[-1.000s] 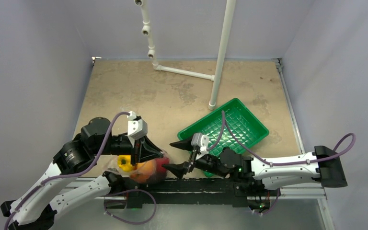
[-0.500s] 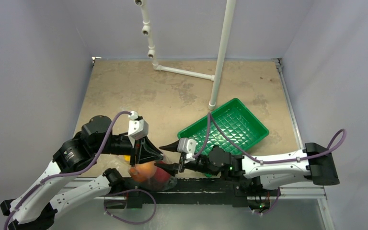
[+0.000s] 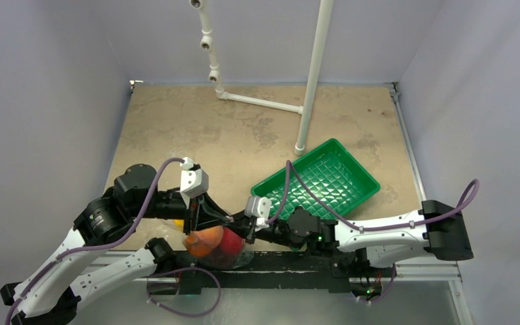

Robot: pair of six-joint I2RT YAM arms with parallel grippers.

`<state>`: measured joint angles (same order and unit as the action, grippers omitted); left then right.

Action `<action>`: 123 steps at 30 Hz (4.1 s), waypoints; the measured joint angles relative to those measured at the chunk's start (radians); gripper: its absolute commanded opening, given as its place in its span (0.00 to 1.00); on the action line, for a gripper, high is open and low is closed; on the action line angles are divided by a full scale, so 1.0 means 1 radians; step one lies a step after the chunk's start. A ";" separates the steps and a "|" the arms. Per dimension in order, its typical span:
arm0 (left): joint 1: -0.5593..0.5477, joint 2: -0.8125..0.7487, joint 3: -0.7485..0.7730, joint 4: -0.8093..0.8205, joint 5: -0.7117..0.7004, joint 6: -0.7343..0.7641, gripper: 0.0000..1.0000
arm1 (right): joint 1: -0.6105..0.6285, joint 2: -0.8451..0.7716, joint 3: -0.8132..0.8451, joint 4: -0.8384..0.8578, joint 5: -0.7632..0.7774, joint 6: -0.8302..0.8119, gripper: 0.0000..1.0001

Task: Place the food in the zip-top bag and seal the zipper
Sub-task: Adjust the zipper food storage bag at the center of the board.

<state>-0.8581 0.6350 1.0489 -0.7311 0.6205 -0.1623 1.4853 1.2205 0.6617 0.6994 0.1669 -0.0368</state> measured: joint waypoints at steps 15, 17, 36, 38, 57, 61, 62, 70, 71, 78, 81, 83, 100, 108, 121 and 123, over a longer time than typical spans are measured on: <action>-0.001 -0.013 0.000 0.009 -0.162 0.009 0.00 | 0.002 -0.071 -0.056 0.105 0.231 0.063 0.00; -0.001 -0.016 0.000 0.009 -0.200 0.009 0.00 | 0.002 -0.094 -0.067 0.116 0.237 0.063 0.00; -0.002 -0.036 -0.011 0.056 -0.214 -0.003 0.00 | 0.000 -0.203 -0.076 0.046 0.177 0.097 0.38; -0.002 -0.036 -0.008 0.052 -0.203 -0.002 0.00 | 0.000 -0.219 -0.070 0.025 0.164 0.112 0.55; -0.002 0.003 0.033 0.050 -0.120 -0.002 0.00 | 0.000 -0.263 0.092 -0.273 0.216 0.048 0.98; -0.002 0.007 0.045 0.049 -0.104 -0.002 0.00 | 0.000 -0.235 0.132 -0.336 0.174 -0.034 0.98; -0.002 0.008 0.048 0.049 -0.098 -0.001 0.00 | -0.001 -0.232 0.135 -0.355 0.153 -0.055 0.99; -0.002 0.002 0.056 0.048 -0.039 0.001 0.00 | -0.001 -0.243 0.118 -0.391 0.046 -0.143 0.99; -0.002 0.000 0.056 0.048 -0.028 0.001 0.00 | -0.003 -0.246 0.113 -0.388 0.033 -0.149 0.99; -0.002 -0.003 0.056 0.048 0.026 0.002 0.00 | -0.064 -0.201 0.111 -0.341 -0.129 -0.173 0.95; -0.002 -0.003 0.056 0.048 0.039 0.006 0.00 | -0.099 -0.159 0.111 -0.340 -0.226 -0.175 0.92; -0.002 -0.003 0.056 0.048 0.044 0.008 0.00 | -0.119 -0.137 0.111 -0.336 -0.291 -0.175 0.90; -0.002 -0.002 0.053 0.048 0.065 0.009 0.00 | -0.138 0.009 0.110 -0.183 -0.521 -0.096 0.00; -0.002 -0.007 0.053 0.060 0.064 0.008 0.00 | -0.137 -0.017 0.092 -0.161 -0.432 -0.070 0.00; -0.002 -0.015 0.024 0.105 0.007 0.008 0.00 | -0.131 -0.217 -0.030 -0.100 -0.268 0.014 0.00; -0.002 -0.016 0.024 0.114 0.004 0.008 0.00 | -0.126 -0.233 -0.034 -0.093 -0.251 0.028 0.00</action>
<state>-0.8600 0.6193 1.0729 -0.6174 0.6247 -0.1543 1.3598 0.9871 0.6281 0.6060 -0.0841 -0.0086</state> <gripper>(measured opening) 0.106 0.004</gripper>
